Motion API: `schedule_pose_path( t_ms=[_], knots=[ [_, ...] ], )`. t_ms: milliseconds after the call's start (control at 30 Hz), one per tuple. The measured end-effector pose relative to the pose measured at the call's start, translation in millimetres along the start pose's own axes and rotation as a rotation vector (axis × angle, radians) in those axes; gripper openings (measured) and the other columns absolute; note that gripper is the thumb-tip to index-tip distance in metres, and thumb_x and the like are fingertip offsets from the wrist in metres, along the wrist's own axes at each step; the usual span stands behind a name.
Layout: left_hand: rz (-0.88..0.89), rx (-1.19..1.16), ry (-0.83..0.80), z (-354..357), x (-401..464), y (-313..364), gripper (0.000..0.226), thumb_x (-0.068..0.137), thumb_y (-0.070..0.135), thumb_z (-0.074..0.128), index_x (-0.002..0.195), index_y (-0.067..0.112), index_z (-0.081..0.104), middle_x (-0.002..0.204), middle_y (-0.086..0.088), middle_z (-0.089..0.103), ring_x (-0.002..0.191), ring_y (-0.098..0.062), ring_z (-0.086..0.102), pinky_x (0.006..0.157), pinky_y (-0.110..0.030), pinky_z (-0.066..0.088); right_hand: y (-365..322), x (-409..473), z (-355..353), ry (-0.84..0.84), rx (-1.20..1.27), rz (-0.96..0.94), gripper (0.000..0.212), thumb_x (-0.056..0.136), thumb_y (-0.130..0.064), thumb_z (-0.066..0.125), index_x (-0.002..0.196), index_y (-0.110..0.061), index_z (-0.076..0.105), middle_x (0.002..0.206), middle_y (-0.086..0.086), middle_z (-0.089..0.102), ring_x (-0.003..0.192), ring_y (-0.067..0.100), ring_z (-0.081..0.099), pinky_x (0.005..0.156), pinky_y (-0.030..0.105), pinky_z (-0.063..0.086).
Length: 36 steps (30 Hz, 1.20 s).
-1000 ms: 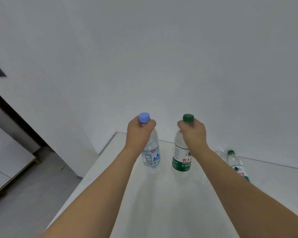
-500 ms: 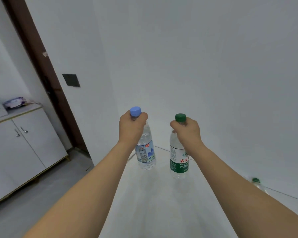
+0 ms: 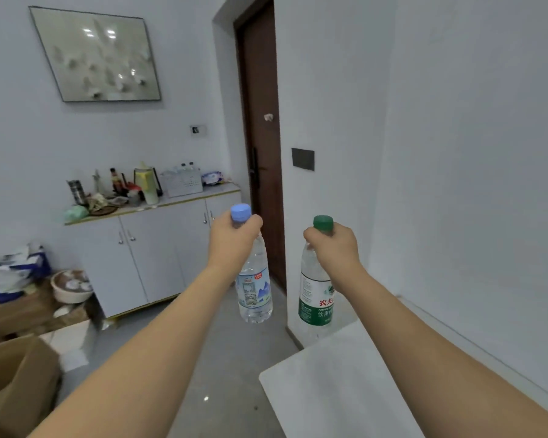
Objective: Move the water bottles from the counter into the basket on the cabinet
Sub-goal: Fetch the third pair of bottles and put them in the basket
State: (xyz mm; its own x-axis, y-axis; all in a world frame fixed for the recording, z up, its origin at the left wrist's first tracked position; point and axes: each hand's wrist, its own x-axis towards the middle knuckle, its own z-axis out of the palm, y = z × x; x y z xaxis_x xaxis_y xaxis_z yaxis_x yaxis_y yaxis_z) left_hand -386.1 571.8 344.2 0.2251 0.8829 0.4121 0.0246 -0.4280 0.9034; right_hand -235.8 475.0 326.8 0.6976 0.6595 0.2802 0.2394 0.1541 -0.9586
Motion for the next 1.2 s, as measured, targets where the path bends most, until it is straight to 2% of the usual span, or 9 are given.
schedule_pose_path(
  t_ms=[67, 167, 367, 500, 633, 733, 900, 1067, 1200],
  knots=[
    [0.001, 0.033, 0.052, -39.4, 6.6, -4.3, 0.030, 0.073, 0.024, 0.061, 0.079, -0.005, 0.057, 0.062, -0.003, 0.057, 0.055, -0.011, 0.050, 0.055, -0.028, 0.043, -6.7, -4.8, 34.7, -0.047, 0.029, 0.001, 0.020, 0.073, -0.019, 0.064, 0.056, -0.018, 0.053, 0.045, -0.011, 0.051, 0.042, 0.004, 0.047, 0.045, 0.018, 0.040],
    [0.008, 0.070, 0.106, -89.5, 14.7, -9.4, 0.030, 0.075, 0.025, 0.063, 0.081, -0.004, 0.058, 0.065, -0.004, 0.058, 0.058, -0.013, 0.051, 0.058, -0.030, 0.044, -17.6, -11.3, 76.5, -0.101, 0.044, 0.005, 0.014, 0.073, -0.020, 0.064, 0.061, -0.014, 0.060, 0.055, -0.003, 0.058, 0.049, 0.010, 0.051, 0.053, 0.024, 0.042],
    [0.013, 0.060, 0.156, -139.0, 32.0, -20.2, 0.034, 0.070, 0.032, 0.063, 0.081, 0.000, 0.063, 0.068, -0.005, 0.063, 0.062, -0.015, 0.055, 0.063, -0.032, 0.047, -31.4, -7.7, 129.7, -0.124, 0.061, -0.035, 0.016, 0.072, -0.021, 0.066, 0.058, -0.019, 0.059, 0.053, -0.006, 0.059, 0.053, 0.013, 0.054, 0.058, 0.027, 0.044],
    [0.010, 0.045, 0.154, -142.3, 55.9, -30.8, 0.027, 0.072, 0.028, 0.063, 0.078, 0.001, 0.063, 0.067, -0.004, 0.065, 0.062, -0.015, 0.057, 0.065, -0.033, 0.049, -28.4, 6.3, 150.3, -0.149, 0.034, -0.013, 0.016, 0.072, -0.024, 0.066, 0.059, -0.019, 0.059, 0.049, -0.010, 0.057, 0.055, 0.014, 0.054, 0.060, 0.030, 0.045],
    [0.008, 0.010, 0.125, -132.3, 88.8, -46.0, 0.027, 0.072, 0.025, 0.063, 0.079, -0.002, 0.061, 0.066, -0.004, 0.063, 0.060, -0.013, 0.056, 0.063, -0.031, 0.048, -16.2, 32.6, 167.6, -0.159, 0.010, -0.004, 0.014, 0.073, -0.024, 0.065, 0.062, -0.017, 0.060, 0.058, -0.003, 0.062, 0.059, 0.017, 0.057, 0.064, 0.034, 0.047],
    [0.010, 0.004, 0.108, -121.4, 117.1, -63.7, 0.026, 0.075, 0.021, 0.063, 0.081, -0.004, 0.060, 0.068, -0.008, 0.061, 0.063, -0.016, 0.054, 0.063, -0.032, 0.047, -2.4, 60.4, 180.6, -0.152, -0.001, 0.000, 0.013, 0.072, -0.024, 0.064, 0.063, -0.015, 0.062, 0.061, 0.001, 0.064, 0.060, 0.017, 0.057, 0.064, 0.032, 0.047],
    [0.002, 0.014, 0.102, -104.0, 178.5, -93.1, 0.026, 0.076, 0.020, 0.064, 0.083, -0.005, 0.060, 0.069, -0.009, 0.061, 0.064, -0.018, 0.054, 0.064, -0.034, 0.047, 16.0, 123.7, 209.4, -0.152, 0.027, -0.006, 0.016, 0.075, -0.022, 0.066, 0.061, -0.017, 0.059, 0.056, -0.004, 0.058, 0.058, 0.015, 0.054, 0.062, 0.030, 0.044],
    [0.011, 0.037, 0.121, -94.4, 249.8, -110.6, 0.026, 0.079, 0.020, 0.064, 0.083, -0.005, 0.059, 0.069, -0.006, 0.058, 0.062, -0.015, 0.050, 0.060, -0.030, 0.043, 22.7, 189.4, 242.5, -0.168, 0.046, -0.041, 0.017, 0.076, -0.021, 0.067, 0.062, -0.017, 0.058, 0.055, -0.005, 0.058, 0.055, 0.012, 0.054, 0.059, 0.027, 0.043],
    [0.045, 0.020, 0.142, -95.5, 291.2, -128.3, 0.028, 0.077, 0.019, 0.062, 0.080, -0.008, 0.056, 0.068, -0.008, 0.054, 0.062, -0.014, 0.048, 0.059, -0.031, 0.042, 28.9, 230.0, 274.8, -0.195, 0.051, -0.063, 0.017, 0.073, -0.020, 0.065, 0.060, -0.016, 0.055, 0.050, -0.009, 0.052, 0.048, 0.007, 0.046, 0.055, 0.025, 0.039]
  ],
)
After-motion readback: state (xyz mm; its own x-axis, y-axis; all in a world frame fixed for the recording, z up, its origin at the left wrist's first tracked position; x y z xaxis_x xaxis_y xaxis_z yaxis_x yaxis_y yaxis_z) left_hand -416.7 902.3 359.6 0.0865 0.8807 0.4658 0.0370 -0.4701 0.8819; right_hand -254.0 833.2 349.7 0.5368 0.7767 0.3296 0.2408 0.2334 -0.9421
